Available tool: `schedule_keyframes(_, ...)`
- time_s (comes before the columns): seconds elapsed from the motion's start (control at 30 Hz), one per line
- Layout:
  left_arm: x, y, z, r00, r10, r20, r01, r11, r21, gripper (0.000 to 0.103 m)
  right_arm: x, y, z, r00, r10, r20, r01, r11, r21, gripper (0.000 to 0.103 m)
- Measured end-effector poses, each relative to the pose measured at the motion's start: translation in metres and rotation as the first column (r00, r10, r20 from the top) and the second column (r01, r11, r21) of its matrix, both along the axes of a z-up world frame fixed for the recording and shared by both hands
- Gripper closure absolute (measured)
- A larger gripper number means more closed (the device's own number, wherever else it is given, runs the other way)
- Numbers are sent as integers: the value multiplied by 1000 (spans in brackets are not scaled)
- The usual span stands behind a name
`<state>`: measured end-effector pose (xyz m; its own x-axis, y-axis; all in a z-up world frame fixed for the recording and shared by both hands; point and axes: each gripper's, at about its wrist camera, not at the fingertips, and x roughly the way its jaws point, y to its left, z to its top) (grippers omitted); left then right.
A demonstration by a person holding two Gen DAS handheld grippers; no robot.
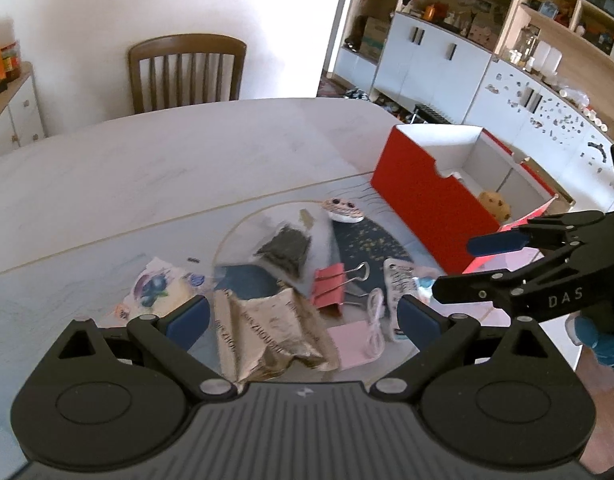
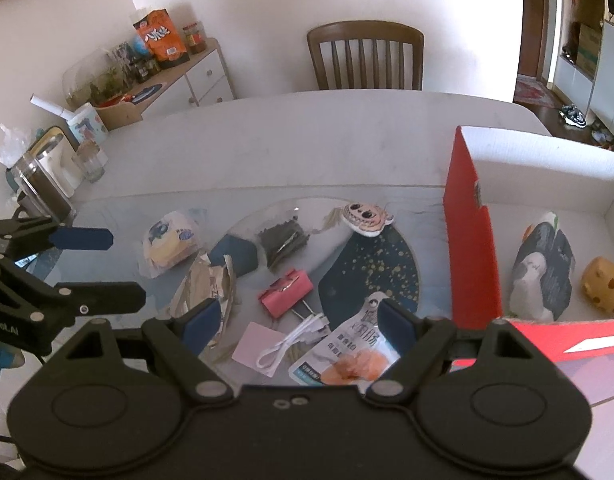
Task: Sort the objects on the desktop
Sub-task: 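Withdraw both tools from the red box back over the table items, then grasp the silver foil snack bag with left tool while right tool grasps the white sausage packet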
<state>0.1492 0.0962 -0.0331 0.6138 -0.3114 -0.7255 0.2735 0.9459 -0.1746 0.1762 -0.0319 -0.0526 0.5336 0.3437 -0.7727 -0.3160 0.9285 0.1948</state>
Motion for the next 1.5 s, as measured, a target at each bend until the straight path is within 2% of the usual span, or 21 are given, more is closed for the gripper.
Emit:
schedule_keyframes(0.5,3,10,-32,999,3,-36,-3,1000,-6,3,2,12,-26,999,8,-39,-9,999,-31,18)
schedule_keyframes(0.9,25,4,-63,996,17,-87,-15,1000,13,3,15,4,-52,996,-13,-91,8,998,-65,18)
schedule_keyframes(1.17,42,-1,-78,994,22,-111,-18,999,35,3,21,-4,-66,989,-84,-124,76,994,-74,18)
schedule_keyframes(1.5,58,-5,-92,989,43,-143,-39,999,33,3,21,-8,-84,954,-272,-129,262,961,-91,18)
